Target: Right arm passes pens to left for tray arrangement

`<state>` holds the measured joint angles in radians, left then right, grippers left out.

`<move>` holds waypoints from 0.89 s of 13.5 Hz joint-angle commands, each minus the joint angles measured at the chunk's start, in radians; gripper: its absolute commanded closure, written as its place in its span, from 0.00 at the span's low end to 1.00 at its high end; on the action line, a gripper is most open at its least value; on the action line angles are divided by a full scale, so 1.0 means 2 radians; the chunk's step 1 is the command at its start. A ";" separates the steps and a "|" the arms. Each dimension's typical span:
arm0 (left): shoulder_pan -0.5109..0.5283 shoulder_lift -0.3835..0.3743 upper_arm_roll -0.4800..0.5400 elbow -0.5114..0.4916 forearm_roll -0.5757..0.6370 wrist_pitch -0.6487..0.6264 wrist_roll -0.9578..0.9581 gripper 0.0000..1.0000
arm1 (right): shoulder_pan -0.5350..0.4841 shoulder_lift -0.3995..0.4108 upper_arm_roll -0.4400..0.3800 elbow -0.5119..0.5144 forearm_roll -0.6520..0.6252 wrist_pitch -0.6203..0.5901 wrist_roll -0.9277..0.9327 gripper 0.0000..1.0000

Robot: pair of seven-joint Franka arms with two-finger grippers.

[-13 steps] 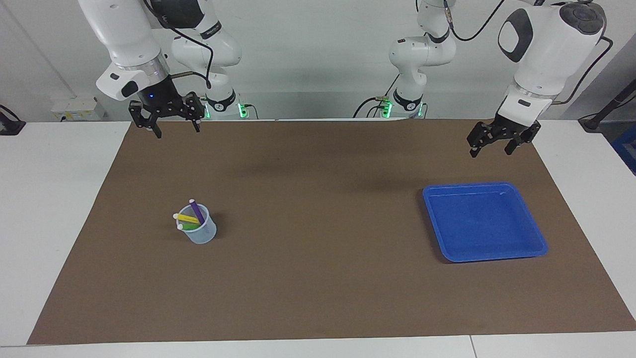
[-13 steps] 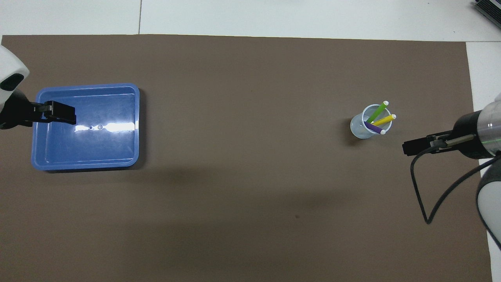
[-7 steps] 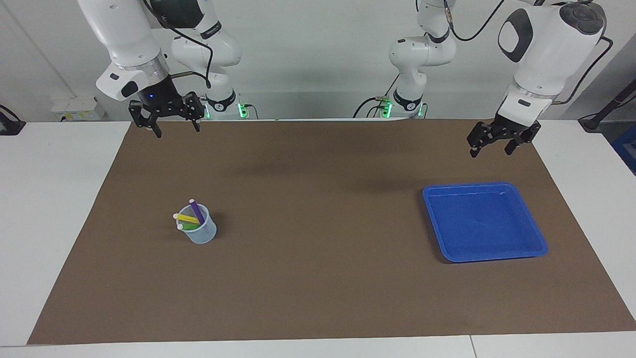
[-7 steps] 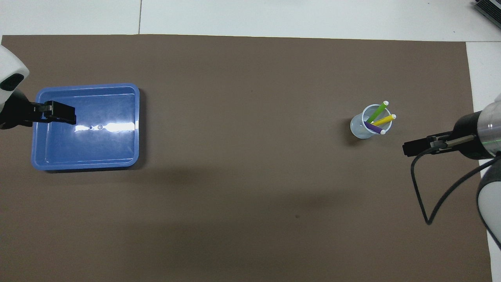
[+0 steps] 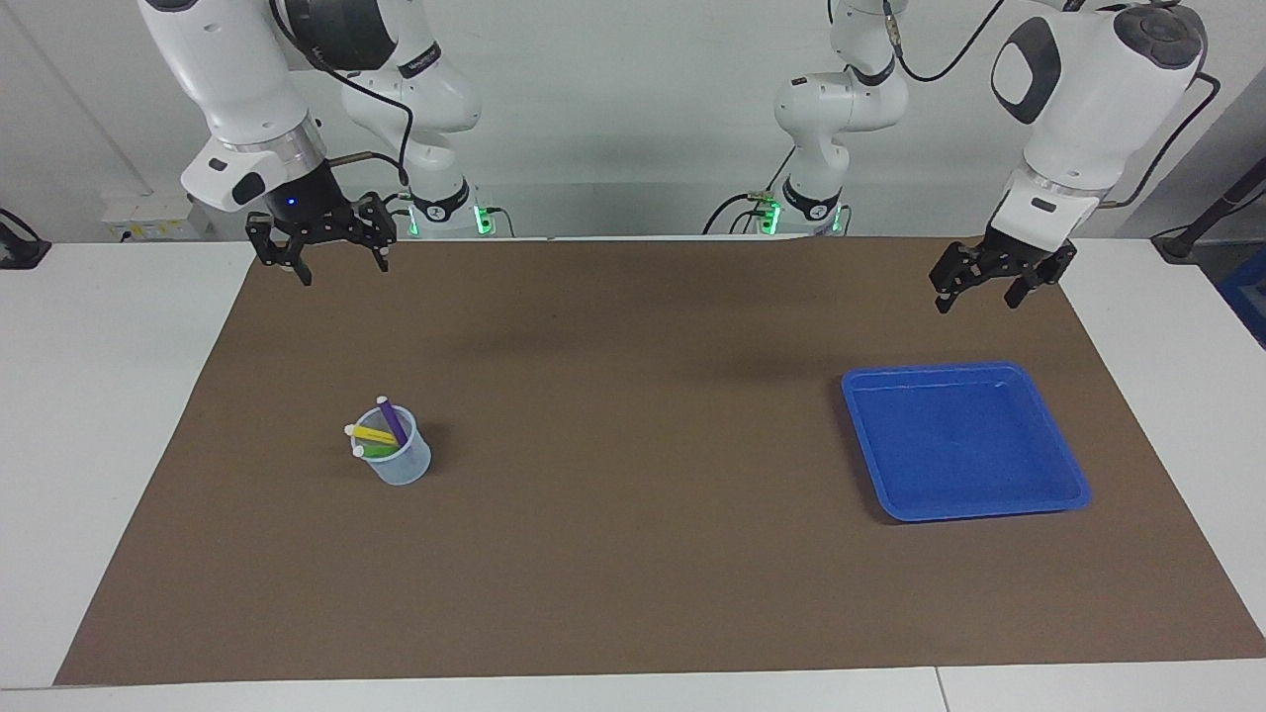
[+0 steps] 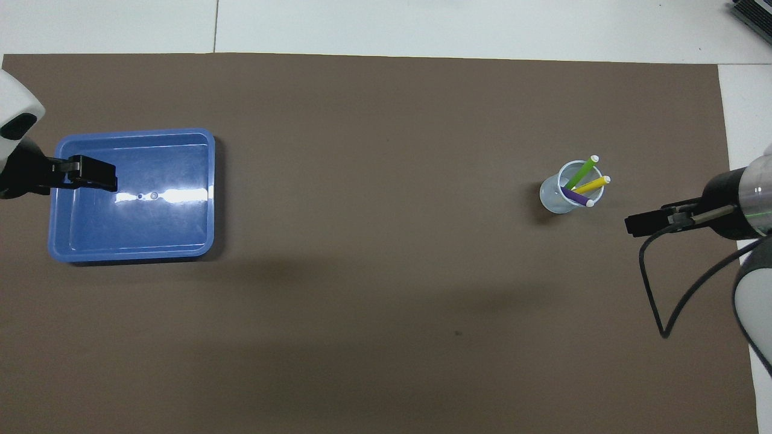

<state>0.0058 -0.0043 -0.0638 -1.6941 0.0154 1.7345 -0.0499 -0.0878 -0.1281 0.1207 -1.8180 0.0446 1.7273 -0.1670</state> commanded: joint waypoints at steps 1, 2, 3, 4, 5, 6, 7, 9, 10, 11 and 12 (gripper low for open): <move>-0.001 -0.008 0.000 -0.001 0.008 -0.008 -0.007 0.00 | -0.008 0.012 0.004 -0.023 -0.004 0.040 -0.011 0.00; -0.001 -0.008 0.000 -0.001 0.008 -0.008 -0.007 0.00 | -0.008 0.017 0.004 -0.033 -0.004 0.058 -0.011 0.00; -0.001 -0.008 0.000 -0.001 0.008 -0.008 -0.007 0.00 | -0.008 0.023 0.004 -0.040 -0.004 0.071 -0.012 0.00; -0.001 -0.008 0.000 -0.001 0.008 -0.008 -0.007 0.00 | -0.008 0.033 0.004 -0.042 -0.004 0.080 -0.013 0.00; -0.001 -0.008 0.000 -0.001 0.008 -0.008 -0.007 0.00 | -0.008 0.042 0.004 -0.043 -0.004 0.087 -0.014 0.00; -0.001 -0.008 0.000 -0.001 0.008 -0.008 -0.007 0.00 | -0.009 0.051 0.004 -0.044 -0.004 0.091 -0.015 0.00; -0.001 -0.008 0.000 -0.001 0.008 -0.008 -0.007 0.00 | -0.011 0.064 0.004 -0.043 -0.003 0.093 -0.022 0.00; -0.001 -0.008 0.000 -0.001 0.008 -0.008 -0.007 0.00 | -0.011 0.080 0.004 -0.047 -0.001 0.114 -0.032 0.00; -0.001 -0.008 0.000 -0.001 0.008 -0.008 -0.007 0.00 | -0.011 0.085 0.004 -0.049 -0.001 0.122 -0.032 0.00; -0.001 -0.008 0.000 -0.001 0.008 -0.008 -0.007 0.00 | -0.008 0.093 0.004 -0.049 -0.001 0.136 -0.033 0.00; -0.001 -0.008 0.000 -0.001 0.008 -0.008 -0.007 0.00 | -0.008 0.104 0.004 -0.049 -0.001 0.146 -0.039 0.01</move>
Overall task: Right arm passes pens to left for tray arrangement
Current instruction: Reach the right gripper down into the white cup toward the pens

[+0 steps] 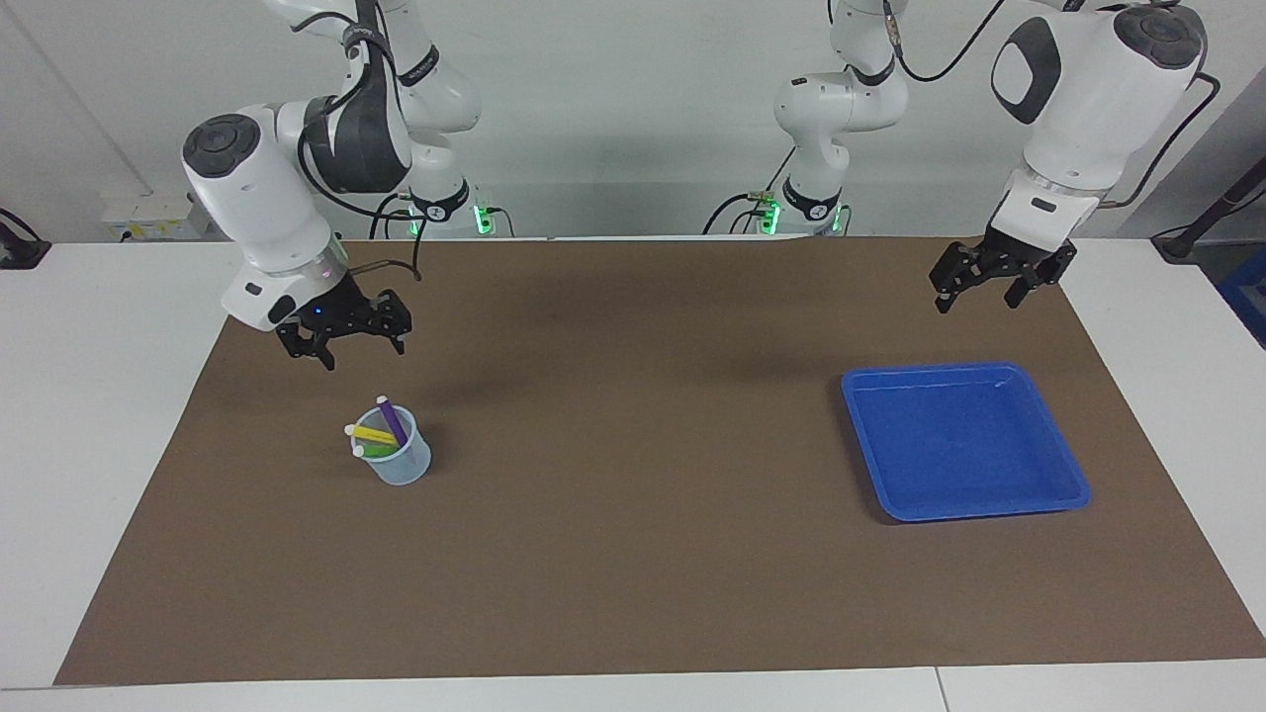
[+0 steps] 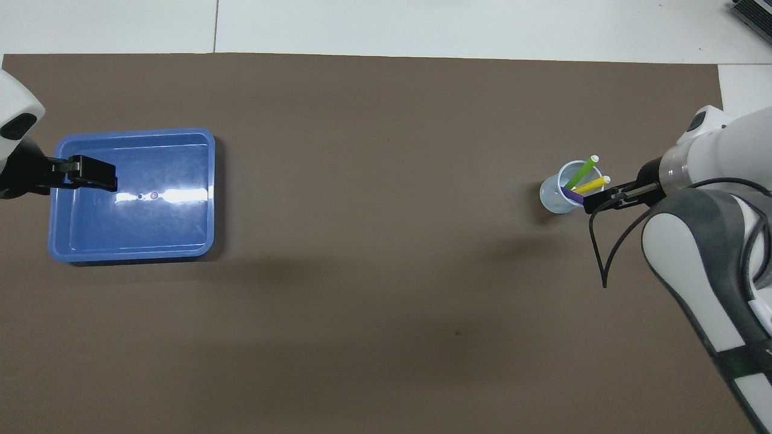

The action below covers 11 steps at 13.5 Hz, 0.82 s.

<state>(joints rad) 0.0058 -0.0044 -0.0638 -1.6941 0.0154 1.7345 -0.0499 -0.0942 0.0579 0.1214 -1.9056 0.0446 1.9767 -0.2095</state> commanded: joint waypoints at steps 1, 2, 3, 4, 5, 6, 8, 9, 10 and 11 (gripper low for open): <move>-0.001 -0.008 0.000 -0.001 0.008 -0.008 -0.006 0.00 | -0.003 0.019 0.004 -0.005 -0.001 0.034 -0.029 0.03; -0.001 -0.008 0.000 -0.001 0.008 -0.008 -0.006 0.00 | -0.002 0.028 0.004 -0.005 -0.001 0.045 -0.036 0.04; -0.001 -0.008 0.000 -0.001 0.008 -0.009 -0.006 0.00 | 0.000 0.032 0.004 -0.005 -0.002 0.049 -0.036 0.05; 0.000 -0.009 0.001 0.001 0.008 -0.010 -0.006 0.00 | 0.000 0.034 0.004 -0.005 -0.002 0.051 -0.037 0.05; 0.001 -0.010 0.000 0.000 0.008 -0.004 -0.007 0.00 | 0.000 0.034 0.004 -0.006 -0.002 0.052 -0.037 0.05; 0.002 -0.010 0.001 -0.001 0.008 -0.008 -0.007 0.00 | 0.002 0.034 0.004 -0.007 -0.002 0.052 -0.038 0.07; -0.001 -0.012 0.000 -0.001 0.008 -0.008 -0.007 0.00 | 0.005 0.034 0.004 -0.012 -0.003 0.058 -0.042 0.12; -0.002 -0.012 0.000 -0.001 0.008 -0.008 -0.007 0.00 | 0.005 0.034 0.004 -0.020 -0.003 0.067 -0.049 0.15; -0.002 -0.012 0.000 -0.001 0.008 -0.008 -0.006 0.00 | 0.005 0.034 0.004 -0.027 -0.003 0.075 -0.055 0.18; -0.001 -0.012 0.000 -0.001 0.008 -0.008 -0.006 0.00 | 0.005 0.033 0.004 -0.030 -0.003 0.077 -0.061 0.20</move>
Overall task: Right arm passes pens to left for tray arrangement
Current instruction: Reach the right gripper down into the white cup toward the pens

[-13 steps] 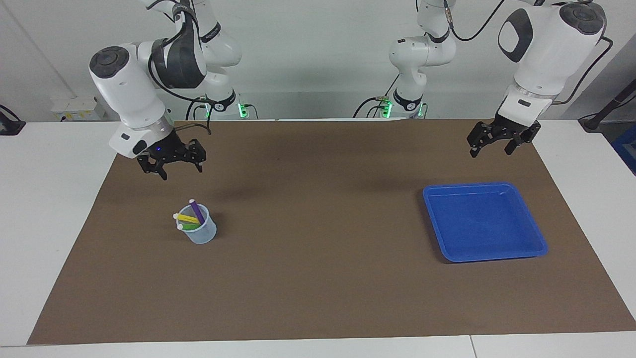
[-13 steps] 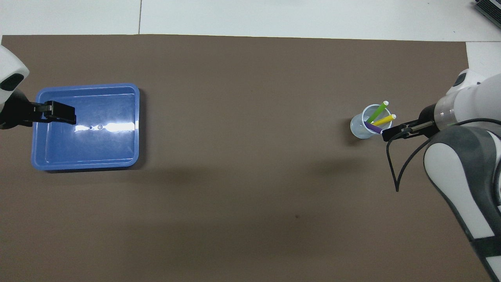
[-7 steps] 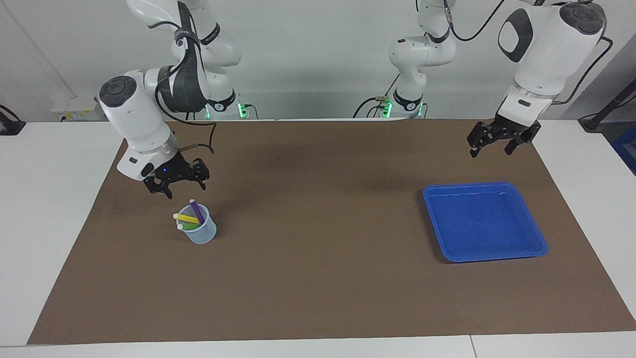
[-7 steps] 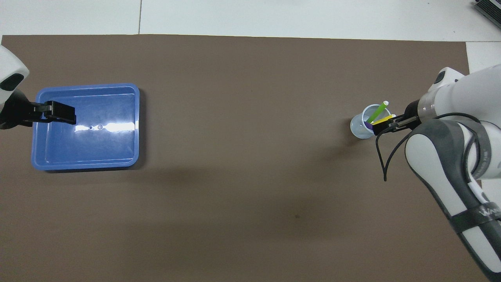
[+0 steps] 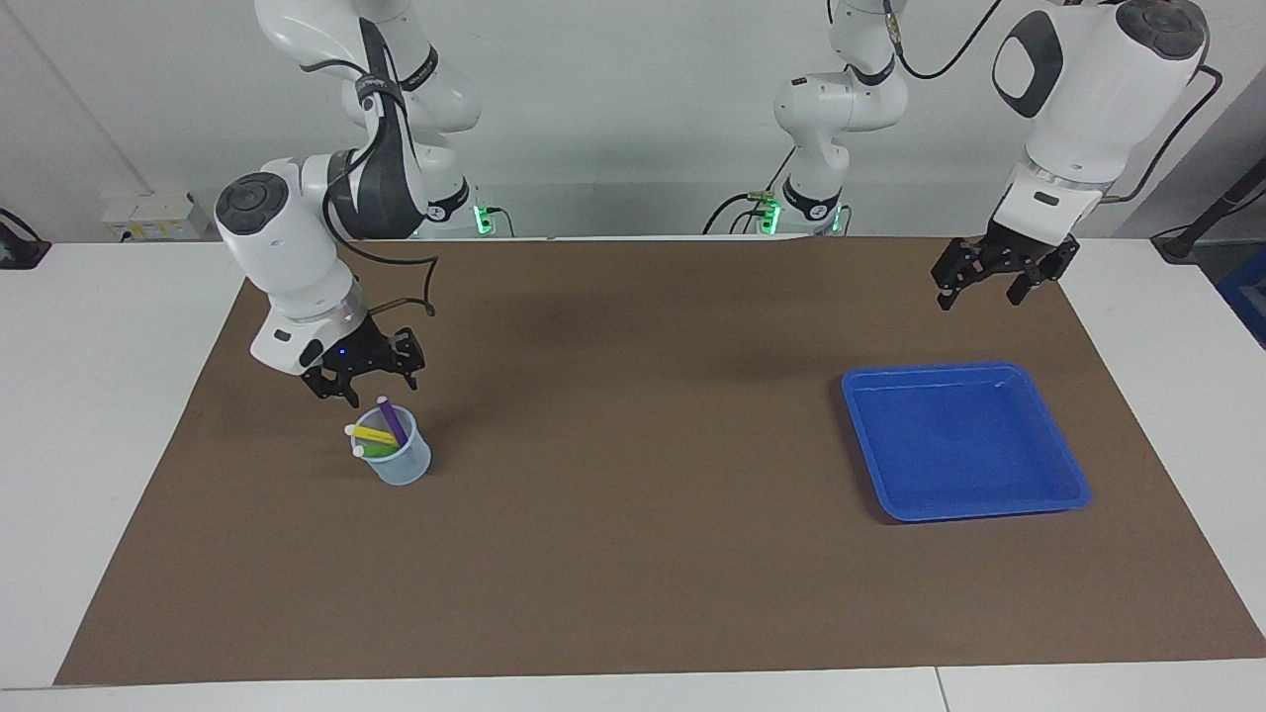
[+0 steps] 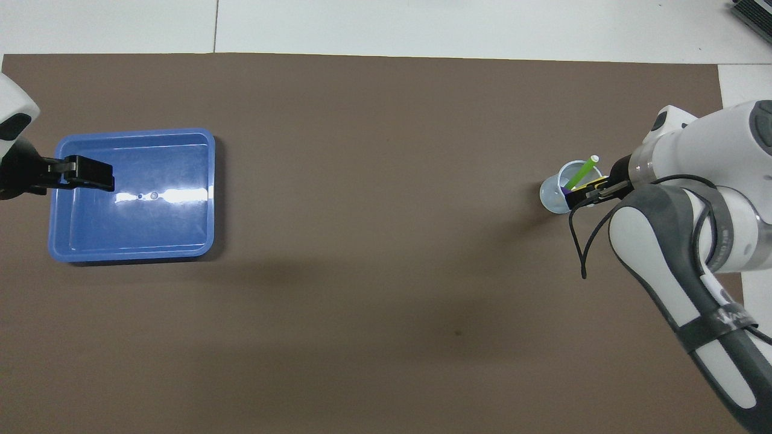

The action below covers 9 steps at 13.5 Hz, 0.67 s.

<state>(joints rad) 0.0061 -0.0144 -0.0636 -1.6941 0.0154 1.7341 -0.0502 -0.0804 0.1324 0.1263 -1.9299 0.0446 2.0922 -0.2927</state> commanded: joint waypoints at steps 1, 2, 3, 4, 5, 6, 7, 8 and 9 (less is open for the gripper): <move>0.001 -0.013 0.001 -0.002 0.008 -0.022 -0.007 0.00 | -0.001 -0.003 0.001 -0.019 -0.005 0.019 -0.025 0.22; 0.002 -0.015 0.001 -0.001 0.008 -0.023 -0.007 0.00 | -0.002 -0.004 0.001 -0.019 -0.008 0.019 -0.035 0.22; 0.002 -0.015 0.000 -0.001 0.008 -0.021 -0.007 0.00 | -0.002 -0.004 0.001 -0.019 -0.008 0.019 -0.045 0.23; -0.005 -0.017 0.000 -0.004 0.008 -0.027 -0.010 0.00 | -0.002 -0.004 0.001 -0.020 -0.009 0.019 -0.054 0.23; -0.007 -0.020 -0.001 -0.011 0.008 -0.029 -0.007 0.00 | -0.002 -0.005 0.001 -0.022 -0.010 0.019 -0.060 0.24; -0.006 -0.021 -0.002 -0.016 0.008 -0.021 -0.004 0.00 | -0.002 -0.008 0.001 -0.028 -0.010 0.019 -0.066 0.25; -0.002 -0.020 -0.002 -0.014 0.008 -0.010 -0.006 0.00 | -0.002 -0.009 0.001 -0.034 -0.011 0.019 -0.075 0.26; 0.000 -0.020 -0.001 -0.014 0.008 0.002 -0.003 0.00 | -0.002 -0.010 0.001 -0.036 -0.012 0.020 -0.083 0.26; 0.001 -0.020 -0.001 -0.016 0.008 0.003 -0.002 0.00 | -0.002 -0.011 0.001 -0.037 -0.015 0.020 -0.091 0.27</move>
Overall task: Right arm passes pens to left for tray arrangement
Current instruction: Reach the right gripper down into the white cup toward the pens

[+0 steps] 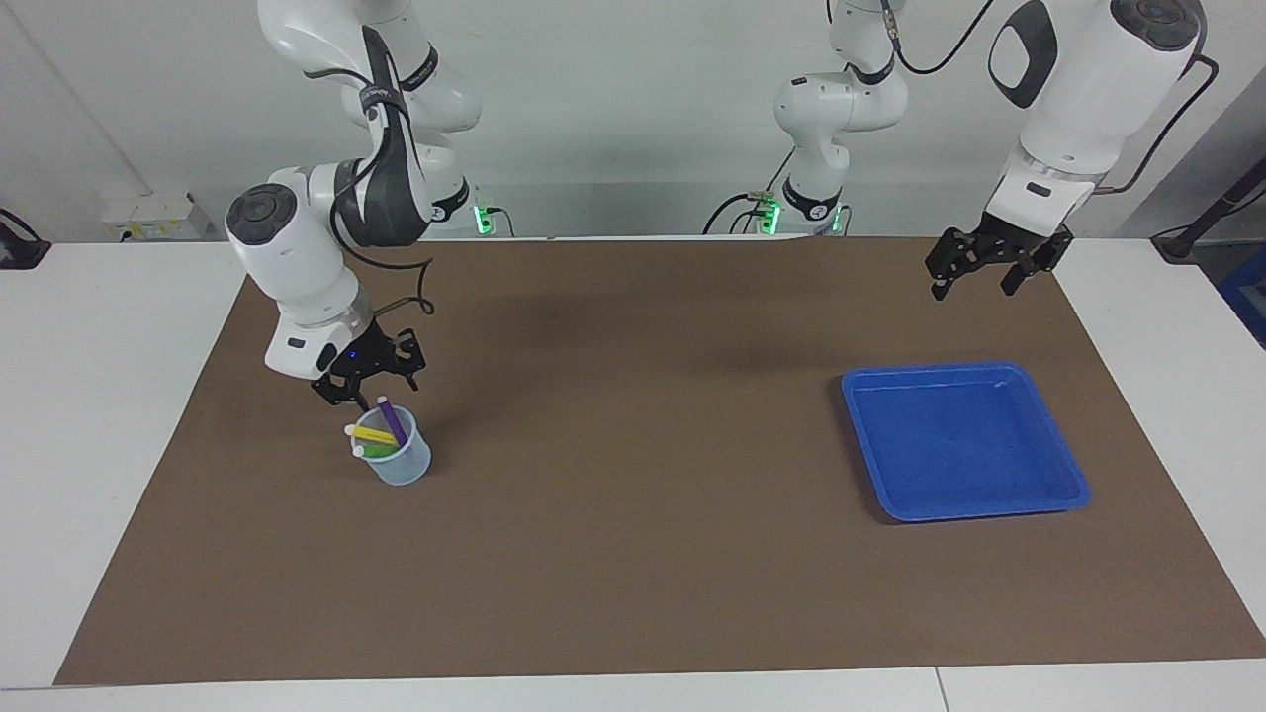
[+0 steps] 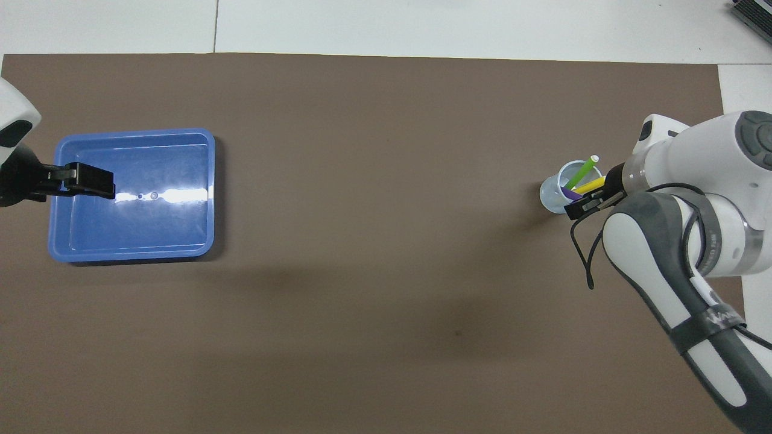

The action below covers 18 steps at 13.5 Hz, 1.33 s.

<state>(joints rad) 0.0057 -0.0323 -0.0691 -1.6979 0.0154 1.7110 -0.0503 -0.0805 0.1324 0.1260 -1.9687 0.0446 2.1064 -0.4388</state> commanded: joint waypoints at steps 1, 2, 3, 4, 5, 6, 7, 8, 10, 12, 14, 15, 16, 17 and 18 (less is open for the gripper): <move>0.001 -0.011 0.002 -0.015 0.008 0.015 -0.002 0.00 | -0.002 -0.010 0.001 -0.017 -0.021 0.013 -0.024 0.27; 0.001 -0.011 0.002 -0.014 0.008 0.015 -0.002 0.00 | -0.002 -0.009 0.001 -0.020 -0.025 0.014 -0.025 0.28; -0.001 -0.010 0.002 -0.012 0.008 0.015 -0.002 0.00 | -0.002 -0.009 0.001 -0.020 -0.027 0.017 -0.027 0.30; -0.001 -0.011 0.002 -0.012 0.008 0.014 -0.002 0.00 | -0.002 -0.009 0.001 -0.021 -0.028 0.020 -0.027 0.31; 0.001 -0.011 0.002 -0.009 0.009 0.013 -0.002 0.00 | -0.003 -0.009 0.001 -0.021 -0.031 0.020 -0.027 0.34; 0.002 -0.011 0.004 -0.008 0.008 0.014 -0.002 0.00 | -0.005 -0.009 0.001 -0.021 -0.032 0.020 -0.027 0.35; 0.006 -0.012 0.005 -0.008 0.008 0.015 -0.002 0.00 | -0.007 -0.008 0.001 -0.021 -0.032 0.020 -0.025 0.36; 0.009 -0.013 0.005 -0.011 0.008 0.009 -0.004 0.00 | -0.008 -0.007 0.001 -0.021 -0.032 0.020 -0.025 0.38; 0.003 -0.014 0.002 -0.009 0.008 0.009 -0.010 0.00 | -0.007 -0.006 0.001 -0.021 -0.032 0.020 -0.021 0.42; 0.001 -0.016 0.001 -0.013 0.008 0.003 -0.008 0.00 | -0.007 -0.007 0.001 -0.021 -0.032 0.020 -0.021 0.46; 0.001 -0.015 0.001 -0.013 0.008 0.005 -0.004 0.00 | -0.007 -0.006 0.001 -0.021 -0.032 0.021 -0.018 0.49; 0.002 -0.016 0.001 -0.014 0.008 0.010 -0.003 0.00 | -0.007 -0.006 0.001 -0.021 -0.032 0.020 -0.017 0.50; 0.003 -0.015 0.001 -0.015 0.008 0.010 -0.002 0.00 | -0.007 -0.006 0.001 -0.021 -0.032 0.020 -0.016 0.52; 0.002 -0.015 0.002 -0.012 0.008 0.003 -0.009 0.00 | -0.008 -0.005 0.001 -0.021 -0.032 0.021 -0.015 0.53; 0.002 -0.016 0.002 -0.013 0.008 0.001 -0.008 0.00 | -0.008 -0.003 0.001 -0.021 -0.032 0.024 -0.015 0.53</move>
<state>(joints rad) 0.0093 -0.0388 -0.0658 -1.6992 0.0154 1.7201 -0.0513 -0.0850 0.1323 0.1210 -1.9906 0.0041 2.1245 -0.4708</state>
